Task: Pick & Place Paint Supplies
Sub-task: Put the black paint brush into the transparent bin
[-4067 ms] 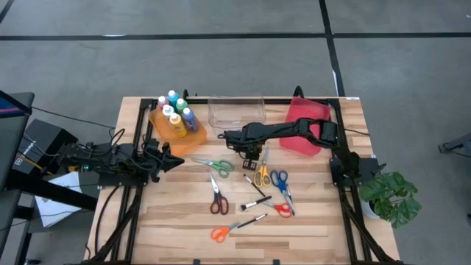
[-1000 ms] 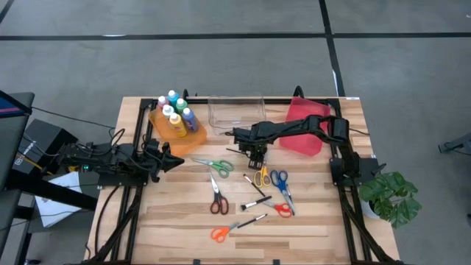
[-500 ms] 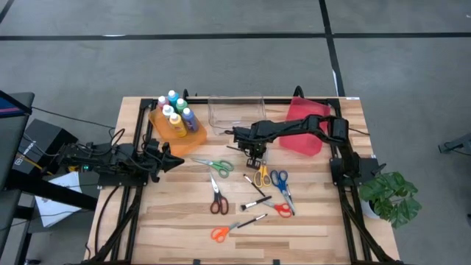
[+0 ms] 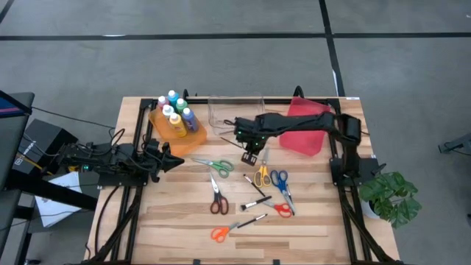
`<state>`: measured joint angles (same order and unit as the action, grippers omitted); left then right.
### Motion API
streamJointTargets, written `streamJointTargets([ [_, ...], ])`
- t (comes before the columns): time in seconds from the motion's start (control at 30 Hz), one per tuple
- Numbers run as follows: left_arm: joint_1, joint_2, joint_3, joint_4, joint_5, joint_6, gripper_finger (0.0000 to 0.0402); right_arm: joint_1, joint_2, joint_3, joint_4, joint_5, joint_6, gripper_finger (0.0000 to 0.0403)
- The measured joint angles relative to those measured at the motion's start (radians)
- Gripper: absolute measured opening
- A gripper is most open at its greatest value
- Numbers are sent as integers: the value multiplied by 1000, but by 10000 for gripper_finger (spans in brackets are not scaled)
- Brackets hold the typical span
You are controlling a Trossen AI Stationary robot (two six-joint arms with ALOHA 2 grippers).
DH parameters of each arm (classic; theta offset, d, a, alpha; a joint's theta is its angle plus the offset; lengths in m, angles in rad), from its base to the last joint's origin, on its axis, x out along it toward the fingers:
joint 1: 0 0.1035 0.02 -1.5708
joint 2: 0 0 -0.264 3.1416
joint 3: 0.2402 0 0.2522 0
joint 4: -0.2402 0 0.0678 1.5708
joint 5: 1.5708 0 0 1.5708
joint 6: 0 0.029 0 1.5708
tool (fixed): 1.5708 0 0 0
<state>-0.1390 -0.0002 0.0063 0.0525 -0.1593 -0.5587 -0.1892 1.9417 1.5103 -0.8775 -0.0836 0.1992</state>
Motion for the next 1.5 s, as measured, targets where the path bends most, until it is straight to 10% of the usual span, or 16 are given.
streamJointTargets([
  [0.77, 0, 0, 0, -1, 0, 0, 6, -79, -393, 4, 311, -303, 29, 0],
  [1.23, 0, 0, 1, -11, 2, 0, 6, -222, -74, 4, 363, -127, -189, 0],
  [1.5, 0, 0, 1, -12, 1, 0, 6, -255, 139, 176, 92, 96, -348, 0],
])
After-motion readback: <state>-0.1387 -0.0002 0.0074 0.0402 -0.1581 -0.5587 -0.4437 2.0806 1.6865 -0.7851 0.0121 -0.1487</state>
